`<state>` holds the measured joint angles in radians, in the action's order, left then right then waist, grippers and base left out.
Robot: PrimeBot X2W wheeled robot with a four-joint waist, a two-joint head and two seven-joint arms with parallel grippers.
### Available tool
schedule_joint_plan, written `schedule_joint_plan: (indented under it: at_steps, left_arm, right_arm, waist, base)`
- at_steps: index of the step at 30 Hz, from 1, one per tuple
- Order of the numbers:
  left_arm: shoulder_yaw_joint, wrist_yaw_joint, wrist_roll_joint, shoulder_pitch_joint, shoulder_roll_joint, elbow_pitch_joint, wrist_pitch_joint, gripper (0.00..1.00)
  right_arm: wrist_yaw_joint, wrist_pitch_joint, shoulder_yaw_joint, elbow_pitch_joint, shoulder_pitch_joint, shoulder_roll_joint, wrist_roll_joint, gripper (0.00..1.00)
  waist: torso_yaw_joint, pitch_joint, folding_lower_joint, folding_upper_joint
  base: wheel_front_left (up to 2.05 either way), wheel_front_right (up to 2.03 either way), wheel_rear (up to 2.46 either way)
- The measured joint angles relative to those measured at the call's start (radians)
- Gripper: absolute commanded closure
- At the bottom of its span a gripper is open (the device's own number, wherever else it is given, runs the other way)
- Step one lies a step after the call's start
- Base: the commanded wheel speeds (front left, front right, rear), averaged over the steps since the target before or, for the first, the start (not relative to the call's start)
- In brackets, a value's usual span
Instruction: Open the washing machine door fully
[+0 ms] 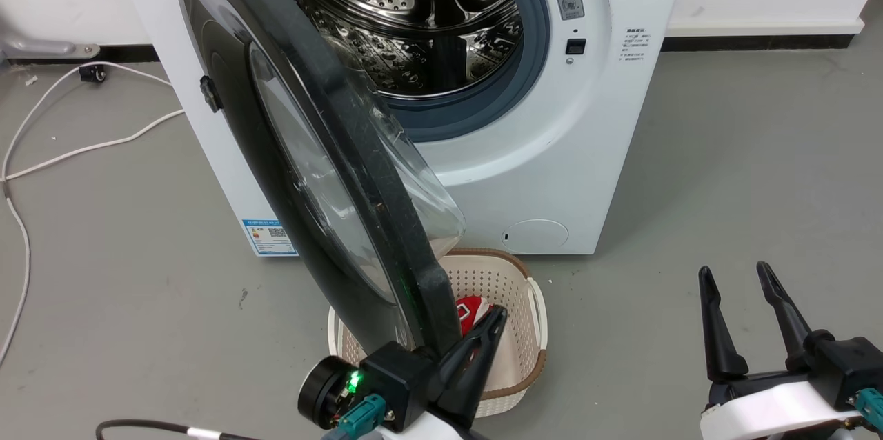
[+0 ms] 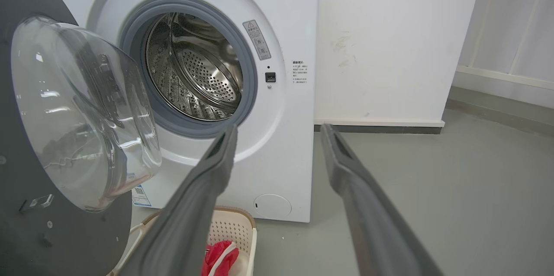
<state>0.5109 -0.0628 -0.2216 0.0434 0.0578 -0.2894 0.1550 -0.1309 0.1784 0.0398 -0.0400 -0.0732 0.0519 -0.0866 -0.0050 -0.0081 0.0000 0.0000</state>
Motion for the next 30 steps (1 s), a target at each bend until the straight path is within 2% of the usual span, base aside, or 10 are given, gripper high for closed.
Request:
schedule_joint_plan:
  at_steps: [14, 30]
  left_arm:
    - [-0.029, 0.09, 0.0, -0.075, -0.005, 0.174, -0.097, 1.0]
    - [-0.032, 0.146, -0.01, -0.087, -0.01, 0.258, -0.157, 1.0]
  right_arm:
    - [0.0, -0.004, -0.01, 0.01, 0.001, 0.0, -0.023, 0.0]
    - [0.0, -0.017, -0.017, 0.031, 0.002, 0.0, -0.055, 0.0]
  waist:
    - [-0.02, 0.008, 0.0, 0.0]
    - [-0.022, 0.008, 0.0, 0.0]
  base:
    - [0.0, 0.0, 0.0]
    - [0.0, 0.0, 0.0]
